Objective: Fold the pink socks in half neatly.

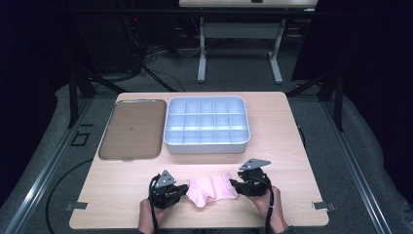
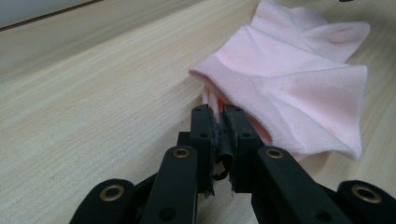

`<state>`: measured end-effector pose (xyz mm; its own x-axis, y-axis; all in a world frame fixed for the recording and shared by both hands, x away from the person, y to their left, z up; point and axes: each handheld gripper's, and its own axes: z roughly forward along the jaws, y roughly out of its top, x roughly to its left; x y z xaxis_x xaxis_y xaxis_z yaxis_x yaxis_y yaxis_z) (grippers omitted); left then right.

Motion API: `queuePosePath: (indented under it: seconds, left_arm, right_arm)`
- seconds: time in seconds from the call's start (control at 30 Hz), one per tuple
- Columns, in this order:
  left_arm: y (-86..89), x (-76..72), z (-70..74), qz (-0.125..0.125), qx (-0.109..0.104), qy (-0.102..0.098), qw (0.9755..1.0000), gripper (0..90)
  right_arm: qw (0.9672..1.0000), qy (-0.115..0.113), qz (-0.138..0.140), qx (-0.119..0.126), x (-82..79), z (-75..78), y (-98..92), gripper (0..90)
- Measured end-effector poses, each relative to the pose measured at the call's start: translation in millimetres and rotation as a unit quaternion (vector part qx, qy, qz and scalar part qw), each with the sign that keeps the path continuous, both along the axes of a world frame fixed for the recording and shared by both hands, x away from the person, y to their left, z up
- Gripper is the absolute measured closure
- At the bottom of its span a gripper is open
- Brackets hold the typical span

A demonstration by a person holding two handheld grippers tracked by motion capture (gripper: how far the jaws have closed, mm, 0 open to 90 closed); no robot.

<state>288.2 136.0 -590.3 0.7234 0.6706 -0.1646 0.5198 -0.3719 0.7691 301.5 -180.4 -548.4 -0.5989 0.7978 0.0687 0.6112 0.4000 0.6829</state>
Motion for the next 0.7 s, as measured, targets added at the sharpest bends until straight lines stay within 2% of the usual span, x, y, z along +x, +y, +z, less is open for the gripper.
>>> queuePosePath:
  seconds: [0.07,0.23,0.3,0.37,0.5,0.7]
  left_arm:
    - [0.1,0.1,-0.1,0.000,-0.002,0.001,1.0000,83.1]
    - [0.7,0.8,-0.1,-0.002,-0.003,0.003,1.0000,83.6]
    - [0.5,0.6,0.0,-0.002,-0.002,0.003,1.0000,83.5]
    - [0.4,0.5,0.0,-0.002,-0.002,0.002,1.0000,83.5]
    - [0.3,0.4,0.0,-0.002,-0.001,0.002,1.0000,83.6]
    - [0.2,0.3,-0.1,-0.001,0.000,-0.001,1.0000,83.5]
  right_arm:
    - [0.9998,0.019,-0.008,0.005,2.1,-3.3,-7.3,57.4]
    - [0.9989,0.041,-0.020,0.010,5.3,-12.5,-14.7,59.2]
    - [0.9988,0.044,-0.018,0.009,5.6,-14.4,-15.3,60.1]
    - [0.9989,0.042,-0.022,-0.002,5.2,-16.7,-13.5,61.3]
    - [0.9989,0.044,-0.010,-0.013,3.6,-18.4,-11.1,63.6]
    - [0.9989,0.044,-0.006,-0.015,4.9,-20.1,-7.8,66.7]
